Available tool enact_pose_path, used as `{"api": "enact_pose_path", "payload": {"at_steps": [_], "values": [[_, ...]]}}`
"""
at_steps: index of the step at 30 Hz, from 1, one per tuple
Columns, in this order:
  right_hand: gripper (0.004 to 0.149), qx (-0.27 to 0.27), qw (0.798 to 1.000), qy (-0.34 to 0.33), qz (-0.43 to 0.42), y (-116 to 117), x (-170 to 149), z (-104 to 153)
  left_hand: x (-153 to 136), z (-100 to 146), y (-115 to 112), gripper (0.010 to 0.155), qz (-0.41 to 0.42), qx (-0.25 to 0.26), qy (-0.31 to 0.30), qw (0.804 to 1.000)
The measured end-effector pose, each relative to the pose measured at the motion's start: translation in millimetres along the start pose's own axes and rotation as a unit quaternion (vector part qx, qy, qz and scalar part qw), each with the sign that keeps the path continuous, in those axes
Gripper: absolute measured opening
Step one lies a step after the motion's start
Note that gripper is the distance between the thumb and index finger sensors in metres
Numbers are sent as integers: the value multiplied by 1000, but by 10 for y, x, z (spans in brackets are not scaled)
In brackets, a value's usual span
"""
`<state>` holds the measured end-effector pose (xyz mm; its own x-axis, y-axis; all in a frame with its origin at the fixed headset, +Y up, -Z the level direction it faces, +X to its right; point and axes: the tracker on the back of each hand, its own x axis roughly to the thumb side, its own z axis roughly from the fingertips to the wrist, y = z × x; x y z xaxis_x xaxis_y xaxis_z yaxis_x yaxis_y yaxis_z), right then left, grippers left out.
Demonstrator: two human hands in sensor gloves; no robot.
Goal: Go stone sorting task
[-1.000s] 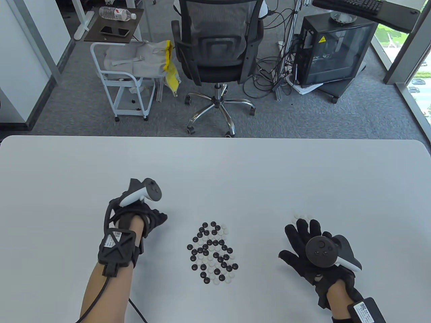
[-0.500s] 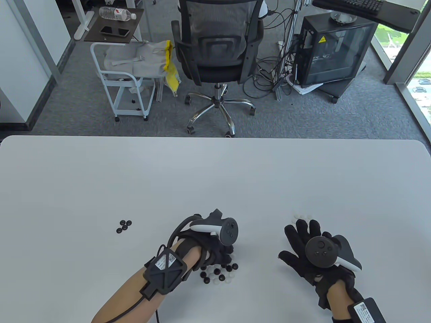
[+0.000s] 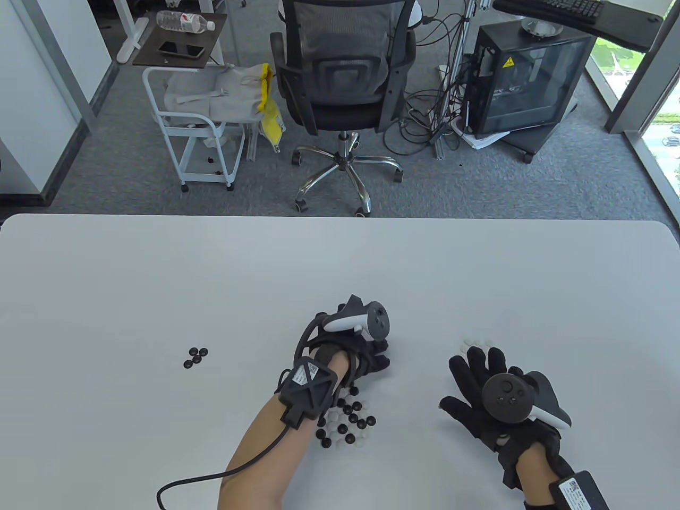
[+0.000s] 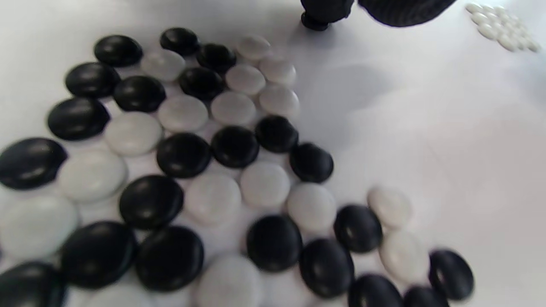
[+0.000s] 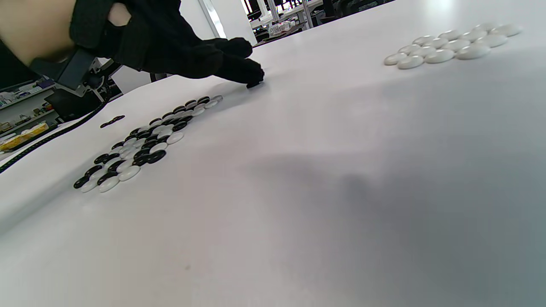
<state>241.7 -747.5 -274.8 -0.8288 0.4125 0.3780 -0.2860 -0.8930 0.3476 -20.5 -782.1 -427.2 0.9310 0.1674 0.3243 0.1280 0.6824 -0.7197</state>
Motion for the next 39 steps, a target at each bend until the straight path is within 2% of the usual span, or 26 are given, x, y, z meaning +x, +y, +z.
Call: {"api": "enact_pose_path", "payload": {"at_steps": [4, 7, 12, 18, 23, 30, 36, 39], "values": [[86, -1, 1000, 0, -2, -13, -8, 9, -367, 84, 119, 66, 13, 15, 64, 998], [86, 0, 1000, -1, -3, -17, -12, 11, -749, 242, 103, 66, 30, 12, 106, 994], [86, 3, 1000, -1, -1, -16, -5, 10, -1483, 619, -66, 66, 106, 10, 152, 983], [86, 9, 1000, 1, 1, -8, -2, 0, -1990, 1018, -274, 67, 107, 5, 195, 975], [86, 11, 1000, 5, -2, -8, -6, -3, -2214, 1205, -397, 67, 120, 6, 217, 969], [86, 19, 1000, 5, -3, 10, 11, -17, -2348, 1330, -477, 67, 123, 5, 239, 963], [86, 20, 1000, 6, -5, 4, 10, -14, -2362, 1373, -468, 67, 120, 4, 245, 962], [86, 18, 1000, 6, -6, -2, 8, -11, -2228, 1380, -388, 67, 99, 13, 235, 967]]}}
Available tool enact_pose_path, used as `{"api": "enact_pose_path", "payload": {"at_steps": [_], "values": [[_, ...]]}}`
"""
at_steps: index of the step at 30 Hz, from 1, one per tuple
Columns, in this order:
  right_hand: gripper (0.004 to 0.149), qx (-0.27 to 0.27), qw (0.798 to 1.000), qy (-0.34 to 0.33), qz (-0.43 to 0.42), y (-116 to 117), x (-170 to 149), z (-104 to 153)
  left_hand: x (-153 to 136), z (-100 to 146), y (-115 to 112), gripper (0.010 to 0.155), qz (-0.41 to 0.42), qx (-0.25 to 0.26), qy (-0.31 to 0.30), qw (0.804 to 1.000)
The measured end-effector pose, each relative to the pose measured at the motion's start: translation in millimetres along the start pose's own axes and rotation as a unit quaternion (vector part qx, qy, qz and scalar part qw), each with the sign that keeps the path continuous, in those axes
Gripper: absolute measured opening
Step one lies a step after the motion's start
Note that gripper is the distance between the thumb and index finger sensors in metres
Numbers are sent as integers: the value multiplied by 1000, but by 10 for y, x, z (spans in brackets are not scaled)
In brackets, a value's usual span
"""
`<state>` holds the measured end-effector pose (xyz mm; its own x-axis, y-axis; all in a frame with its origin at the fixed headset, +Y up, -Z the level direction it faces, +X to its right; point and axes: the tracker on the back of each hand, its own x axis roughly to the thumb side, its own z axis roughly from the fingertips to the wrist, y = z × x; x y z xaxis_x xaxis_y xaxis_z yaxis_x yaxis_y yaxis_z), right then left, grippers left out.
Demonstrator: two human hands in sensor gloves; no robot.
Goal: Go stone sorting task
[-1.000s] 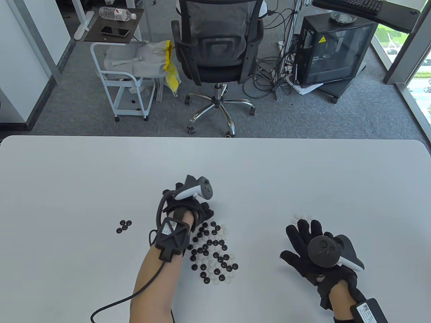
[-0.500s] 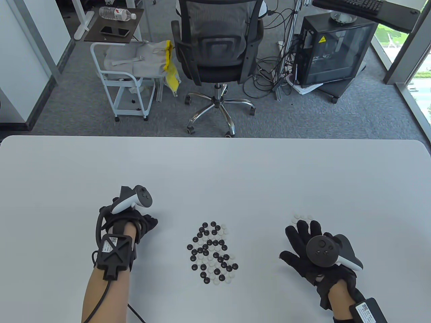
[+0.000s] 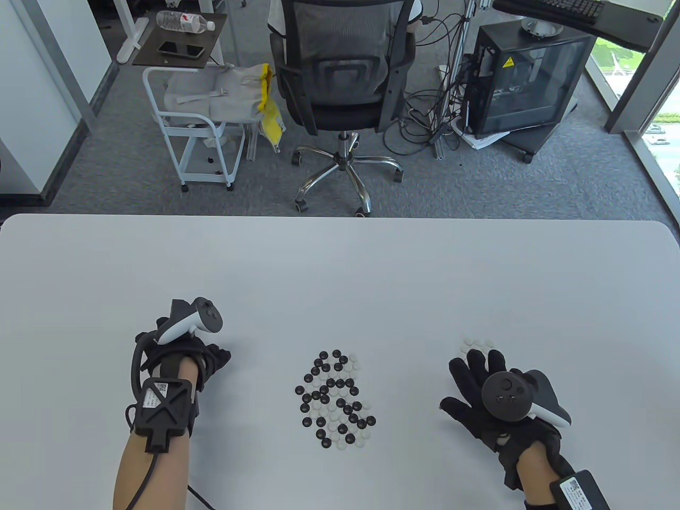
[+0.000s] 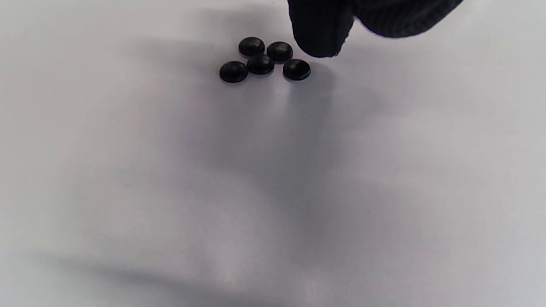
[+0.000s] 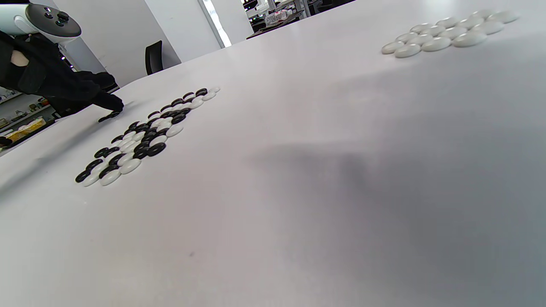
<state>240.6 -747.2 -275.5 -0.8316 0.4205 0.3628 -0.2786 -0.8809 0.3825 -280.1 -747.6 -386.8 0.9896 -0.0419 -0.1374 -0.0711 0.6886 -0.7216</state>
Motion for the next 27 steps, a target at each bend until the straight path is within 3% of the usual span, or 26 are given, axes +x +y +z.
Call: {"api": "enact_pose_path", "payload": {"at_steps": [2, 4, 6, 10, 14, 18, 23, 27], "values": [[86, 0, 1000, 0, 0, -1, -2, 0, 171, 75, 32, 67, -13, 8, -37, 999], [86, -1, 1000, 1, 1, -3, -5, -1, 499, 199, 10, 67, -18, 2, -120, 993], [86, 0, 1000, 2, 0, -3, -9, -2, 841, 338, -42, 67, -70, 11, -163, 984], [86, 2, 1000, 4, -1, -5, -9, 5, 1514, 599, -242, 66, -155, 11, -250, 956], [86, -2, 1000, 2, -1, -14, -8, 13, 2002, 770, -516, 65, -214, -7, -316, 924], [86, 1, 1000, 2, -1, -14, -12, 11, 2301, 832, -778, 65, -244, -30, -369, 896], [86, 0, 1000, 3, -1, -19, -11, 17, 2433, 732, -965, 66, -283, -43, -355, 890], [86, 0, 1000, 3, -1, -18, -13, 16, 2504, 659, -919, 67, -275, -32, -352, 894]]}}
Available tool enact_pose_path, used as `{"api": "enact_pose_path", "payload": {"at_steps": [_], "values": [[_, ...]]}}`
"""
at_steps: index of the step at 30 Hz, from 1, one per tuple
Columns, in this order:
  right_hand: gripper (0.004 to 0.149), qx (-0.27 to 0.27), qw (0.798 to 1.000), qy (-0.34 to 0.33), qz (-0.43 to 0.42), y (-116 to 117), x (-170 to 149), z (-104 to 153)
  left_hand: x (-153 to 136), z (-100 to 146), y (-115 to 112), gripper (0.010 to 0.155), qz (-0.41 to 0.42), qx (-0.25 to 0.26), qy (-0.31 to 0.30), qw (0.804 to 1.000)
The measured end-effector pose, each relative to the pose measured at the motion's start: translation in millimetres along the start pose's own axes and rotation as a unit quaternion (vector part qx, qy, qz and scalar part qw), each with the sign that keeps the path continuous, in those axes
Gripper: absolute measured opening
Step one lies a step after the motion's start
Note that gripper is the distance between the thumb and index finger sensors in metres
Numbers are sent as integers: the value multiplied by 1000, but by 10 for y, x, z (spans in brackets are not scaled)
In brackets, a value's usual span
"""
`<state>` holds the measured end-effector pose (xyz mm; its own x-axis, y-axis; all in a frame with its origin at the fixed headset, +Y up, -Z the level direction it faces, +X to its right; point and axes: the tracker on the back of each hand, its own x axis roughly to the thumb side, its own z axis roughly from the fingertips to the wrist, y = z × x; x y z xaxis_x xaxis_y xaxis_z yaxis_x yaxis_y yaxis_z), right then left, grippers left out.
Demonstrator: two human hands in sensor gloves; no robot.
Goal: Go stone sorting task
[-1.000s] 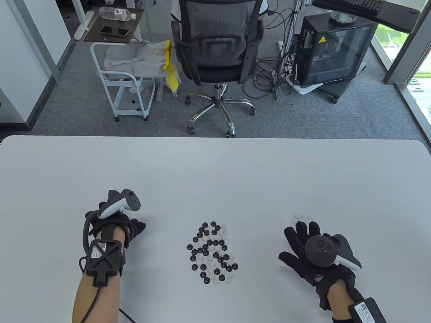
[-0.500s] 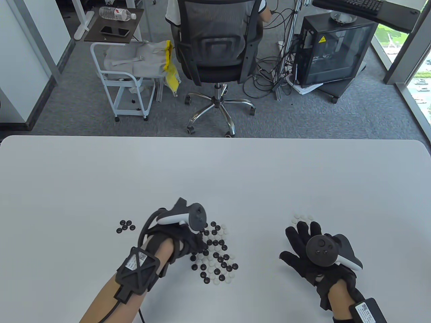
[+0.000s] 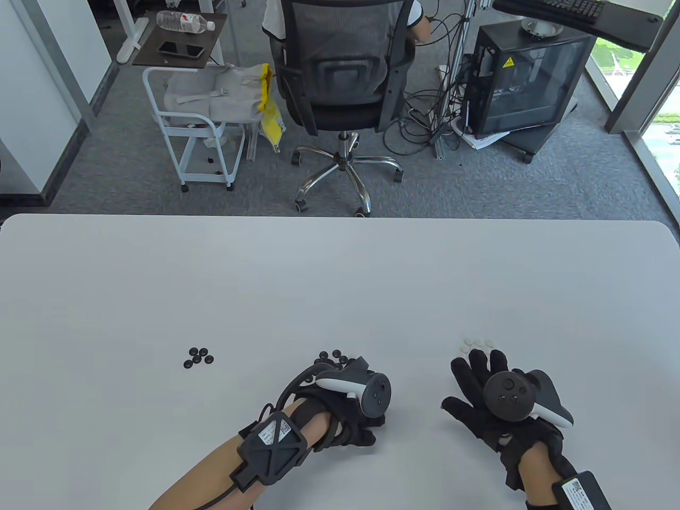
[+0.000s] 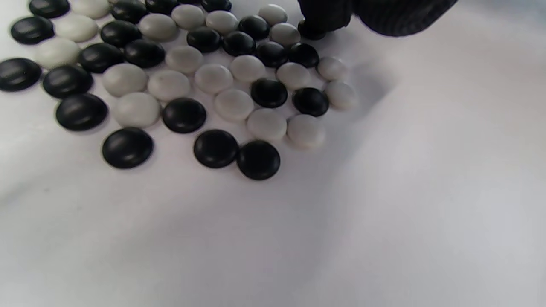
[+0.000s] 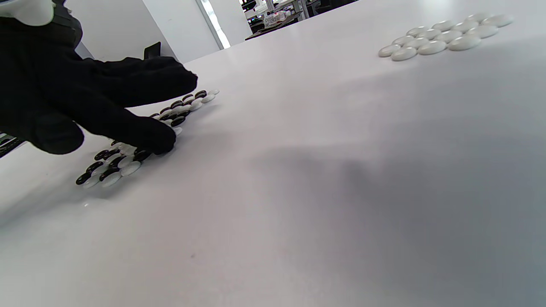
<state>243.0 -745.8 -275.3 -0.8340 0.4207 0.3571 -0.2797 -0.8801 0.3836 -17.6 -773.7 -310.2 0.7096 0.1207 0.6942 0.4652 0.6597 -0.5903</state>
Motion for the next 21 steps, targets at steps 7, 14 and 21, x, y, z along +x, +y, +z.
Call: {"api": "enact_pose_path", "payload": {"at_steps": [7, 14, 21], "values": [[86, 6, 1000, 6, -1, 21, -10, -8, -546, -445, 530, 67, 134, 23, 79, 988], [86, 3, 1000, 8, -4, 2, -26, 12, -1380, -207, 537, 66, 242, 37, 203, 948], [86, 3, 1000, 3, 1, 5, 3, 7, -2188, 457, 16, 66, 341, 42, 292, 892]]}}
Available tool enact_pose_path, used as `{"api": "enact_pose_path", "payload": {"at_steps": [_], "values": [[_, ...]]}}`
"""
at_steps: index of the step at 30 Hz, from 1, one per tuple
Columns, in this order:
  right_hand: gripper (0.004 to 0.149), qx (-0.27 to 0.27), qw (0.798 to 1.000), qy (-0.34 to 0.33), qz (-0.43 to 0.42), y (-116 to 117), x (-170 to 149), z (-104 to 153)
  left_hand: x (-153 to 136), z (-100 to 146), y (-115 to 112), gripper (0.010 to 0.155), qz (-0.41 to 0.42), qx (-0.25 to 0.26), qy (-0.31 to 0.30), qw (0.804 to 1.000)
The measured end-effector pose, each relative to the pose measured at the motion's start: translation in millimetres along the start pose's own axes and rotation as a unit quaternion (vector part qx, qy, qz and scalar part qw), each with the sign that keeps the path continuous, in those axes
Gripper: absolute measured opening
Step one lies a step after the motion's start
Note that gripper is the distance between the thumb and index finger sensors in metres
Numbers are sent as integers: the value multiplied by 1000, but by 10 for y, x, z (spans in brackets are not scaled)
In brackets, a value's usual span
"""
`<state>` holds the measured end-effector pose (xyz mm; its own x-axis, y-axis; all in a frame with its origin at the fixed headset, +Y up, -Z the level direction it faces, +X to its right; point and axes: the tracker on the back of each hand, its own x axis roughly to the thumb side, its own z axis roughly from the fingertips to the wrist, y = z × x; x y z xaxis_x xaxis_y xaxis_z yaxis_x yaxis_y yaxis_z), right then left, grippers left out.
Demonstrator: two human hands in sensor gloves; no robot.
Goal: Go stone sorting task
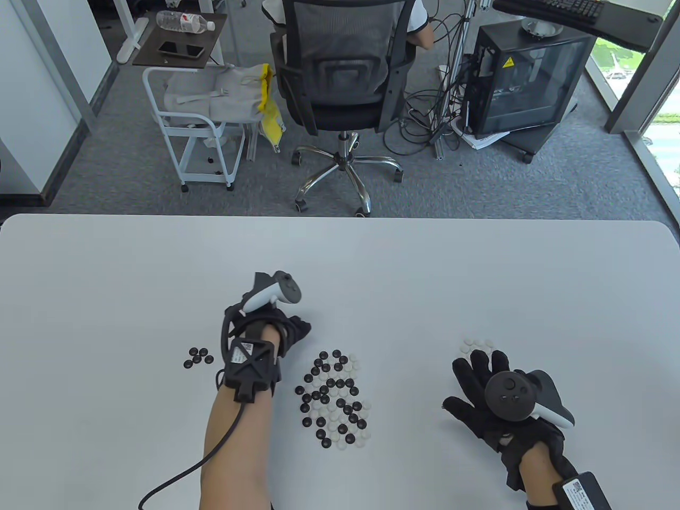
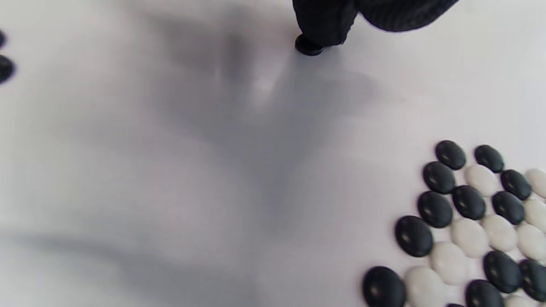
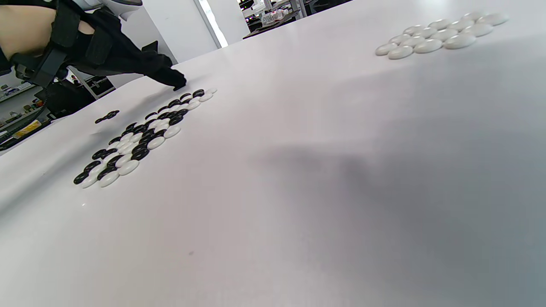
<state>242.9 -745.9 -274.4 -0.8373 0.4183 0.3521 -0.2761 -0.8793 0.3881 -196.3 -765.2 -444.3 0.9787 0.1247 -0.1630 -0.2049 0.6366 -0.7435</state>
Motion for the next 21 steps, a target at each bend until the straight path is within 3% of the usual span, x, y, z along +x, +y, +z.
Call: {"api": "enact_pose_path", "payload": {"at_steps": [4, 8, 21], "values": [[86, 5, 1000, 0, 1, 15, 7, -15, -480, 83, 23, 65, 27, 2, 49, 998], [86, 8, 1000, 0, 0, 19, 13, -15, -764, 164, 20, 66, 33, 2, 76, 997], [86, 8, 1000, -2, 0, 23, 9, -19, -1105, 264, -1, 68, 34, 8, 124, 992]]}}
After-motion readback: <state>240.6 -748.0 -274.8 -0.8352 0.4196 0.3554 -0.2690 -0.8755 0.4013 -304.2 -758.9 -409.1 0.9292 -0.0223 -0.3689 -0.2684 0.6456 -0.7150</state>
